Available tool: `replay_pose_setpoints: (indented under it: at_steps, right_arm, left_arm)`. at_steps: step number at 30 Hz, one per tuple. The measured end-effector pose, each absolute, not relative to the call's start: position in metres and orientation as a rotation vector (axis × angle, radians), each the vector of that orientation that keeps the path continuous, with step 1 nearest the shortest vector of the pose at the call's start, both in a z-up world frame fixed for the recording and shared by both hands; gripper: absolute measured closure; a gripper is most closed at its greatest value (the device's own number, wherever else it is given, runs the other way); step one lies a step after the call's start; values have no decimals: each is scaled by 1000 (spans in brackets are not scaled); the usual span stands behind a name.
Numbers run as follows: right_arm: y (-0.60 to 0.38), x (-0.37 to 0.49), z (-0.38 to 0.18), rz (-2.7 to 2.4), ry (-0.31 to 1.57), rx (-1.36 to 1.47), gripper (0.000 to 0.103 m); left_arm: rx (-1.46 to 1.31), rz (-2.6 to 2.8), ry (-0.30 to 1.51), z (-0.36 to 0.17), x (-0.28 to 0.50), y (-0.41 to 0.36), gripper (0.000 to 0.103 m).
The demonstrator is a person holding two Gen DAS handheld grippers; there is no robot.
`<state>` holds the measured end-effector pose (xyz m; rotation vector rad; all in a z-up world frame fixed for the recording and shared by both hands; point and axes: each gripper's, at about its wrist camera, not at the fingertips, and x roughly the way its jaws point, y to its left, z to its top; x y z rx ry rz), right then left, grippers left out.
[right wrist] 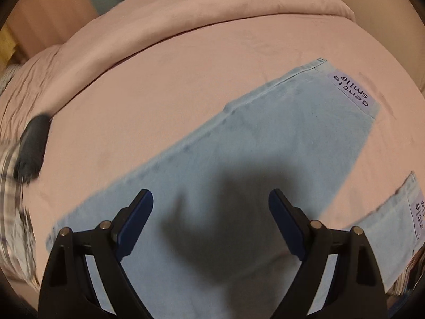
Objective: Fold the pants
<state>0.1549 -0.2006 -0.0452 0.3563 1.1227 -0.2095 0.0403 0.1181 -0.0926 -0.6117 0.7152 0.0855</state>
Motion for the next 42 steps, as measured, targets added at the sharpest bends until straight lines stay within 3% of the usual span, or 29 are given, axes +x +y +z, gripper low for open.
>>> replay_pose_setpoints:
  at_steps: [8, 19, 21, 23, 26, 34, 42]
  right_arm:
    - [-242, 224, -76, -392, 1218, 517, 14]
    - [-246, 271, -116, -597, 1250, 294, 10]
    - [-248, 267, -115, -580, 1229, 309, 23]
    - [-249, 261, -105, -577, 1189, 270, 75]
    - [-250, 249, -96, -548, 1178, 220, 96]
    - [-279, 96, -14, -275, 802, 496, 97]
    - [-273, -43, -25, -218, 708, 627, 97]
  left_arm:
    - [-567, 104, 724, -92, 42, 113, 40]
    - [-477, 146, 741, -94, 47, 104, 40]
    - [-483, 145, 740, -94, 46, 104, 40]
    - [-497, 142, 740, -94, 47, 105, 40]
    - [-516, 128, 743, -92, 45, 107, 40]
    - [-733, -117, 779, -74, 32, 103, 40]
    - [-783, -154, 851, -61, 58, 83, 31]
